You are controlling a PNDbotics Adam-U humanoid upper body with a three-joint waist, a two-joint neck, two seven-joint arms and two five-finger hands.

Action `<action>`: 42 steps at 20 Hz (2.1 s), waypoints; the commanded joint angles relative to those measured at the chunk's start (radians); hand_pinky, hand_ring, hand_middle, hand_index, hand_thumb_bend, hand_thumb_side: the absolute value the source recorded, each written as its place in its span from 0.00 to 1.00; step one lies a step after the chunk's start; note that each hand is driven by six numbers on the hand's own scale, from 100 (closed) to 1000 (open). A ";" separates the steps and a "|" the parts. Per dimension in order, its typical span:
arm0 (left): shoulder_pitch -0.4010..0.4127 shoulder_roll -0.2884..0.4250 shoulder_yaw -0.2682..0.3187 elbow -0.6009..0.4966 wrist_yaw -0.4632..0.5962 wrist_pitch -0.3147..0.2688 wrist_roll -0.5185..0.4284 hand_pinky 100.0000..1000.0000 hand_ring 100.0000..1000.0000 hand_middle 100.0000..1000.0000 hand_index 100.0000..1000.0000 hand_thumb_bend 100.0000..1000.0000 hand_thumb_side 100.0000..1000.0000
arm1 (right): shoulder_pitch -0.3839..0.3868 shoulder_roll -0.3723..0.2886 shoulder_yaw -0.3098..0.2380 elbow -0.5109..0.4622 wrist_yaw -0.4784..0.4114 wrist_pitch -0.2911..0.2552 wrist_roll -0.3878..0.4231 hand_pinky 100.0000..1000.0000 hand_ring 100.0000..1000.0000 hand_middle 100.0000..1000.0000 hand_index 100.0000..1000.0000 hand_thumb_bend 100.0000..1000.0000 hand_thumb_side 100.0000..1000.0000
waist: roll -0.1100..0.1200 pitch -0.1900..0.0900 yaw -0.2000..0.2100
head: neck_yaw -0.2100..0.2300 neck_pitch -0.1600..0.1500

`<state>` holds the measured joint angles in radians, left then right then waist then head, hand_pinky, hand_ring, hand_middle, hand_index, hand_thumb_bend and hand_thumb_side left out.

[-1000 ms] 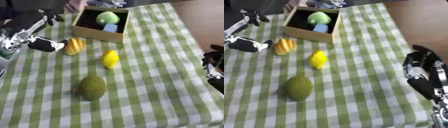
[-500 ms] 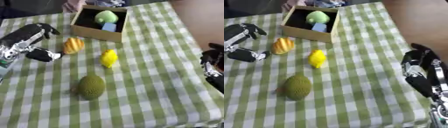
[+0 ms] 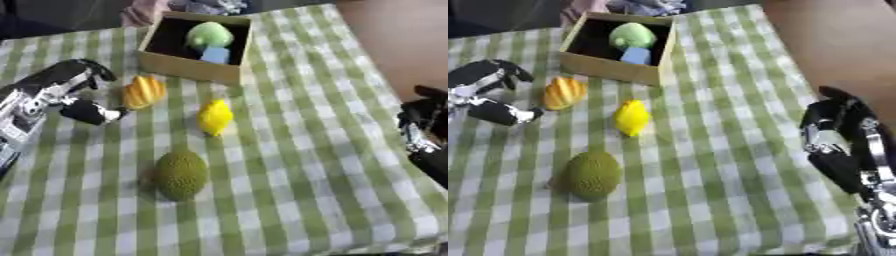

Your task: Pick up objects on the table and place them in the box.

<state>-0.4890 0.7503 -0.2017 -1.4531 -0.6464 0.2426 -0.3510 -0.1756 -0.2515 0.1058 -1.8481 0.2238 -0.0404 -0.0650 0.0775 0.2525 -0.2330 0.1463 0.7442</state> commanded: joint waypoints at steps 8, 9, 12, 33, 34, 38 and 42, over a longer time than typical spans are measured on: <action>-0.093 -0.060 -0.017 0.144 -0.025 -0.017 0.044 0.71 0.66 0.73 0.80 0.35 0.38 | -0.005 -0.010 0.003 -0.008 -0.005 0.000 0.007 0.58 0.62 0.59 0.83 0.00 0.33 | -0.020 -0.033 -0.017 | 0.007 -0.003; -0.097 -0.065 -0.018 0.150 -0.024 -0.019 0.048 0.71 0.67 0.73 0.81 0.35 0.39 | -0.004 -0.010 0.003 -0.008 -0.006 0.000 0.007 0.58 0.62 0.59 0.83 0.00 0.32 | -0.021 -0.032 -0.018 | 0.008 -0.003; -0.109 -0.077 -0.018 0.165 -0.015 -0.020 0.061 0.72 0.68 0.75 0.82 0.33 0.39 | -0.004 -0.009 0.005 -0.008 -0.006 0.000 0.008 0.58 0.62 0.59 0.83 0.00 0.32 | -0.021 -0.032 -0.019 | 0.010 0.000; -0.097 -0.074 -0.050 0.047 -0.004 -0.042 0.106 0.51 0.38 0.40 0.51 0.00 0.03 | -0.005 -0.007 0.001 -0.007 -0.004 0.001 0.003 0.57 0.62 0.59 0.83 0.00 0.32 | -0.016 -0.028 -0.019 | 0.000 0.003; -0.091 -0.062 -0.049 0.019 0.001 -0.040 0.114 0.51 0.37 0.40 0.51 0.00 0.03 | -0.006 -0.007 0.000 -0.007 -0.004 0.001 0.003 0.57 0.62 0.59 0.83 0.00 0.32 | -0.016 -0.028 -0.018 | -0.002 0.002; -0.068 -0.001 -0.041 -0.126 0.033 -0.033 0.116 0.50 0.36 0.38 0.49 0.00 0.03 | -0.005 -0.008 -0.001 -0.005 -0.003 0.001 0.001 0.57 0.62 0.59 0.83 0.00 0.32 | -0.014 -0.028 -0.019 | -0.010 0.001; -0.072 0.052 -0.020 -0.236 0.061 -0.005 0.105 0.51 0.36 0.39 0.49 0.00 0.03 | -0.004 -0.011 -0.002 -0.005 -0.002 0.001 0.001 0.57 0.62 0.59 0.83 0.00 0.32 | -0.011 -0.034 -0.025 | -0.012 -0.001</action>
<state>-0.5468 0.7518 -0.2439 -1.6432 -0.5970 0.2273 -0.2455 -0.1754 -0.2510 0.1113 -1.8432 0.2191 -0.0386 -0.0595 0.0737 0.2516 -0.2589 0.1370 0.7466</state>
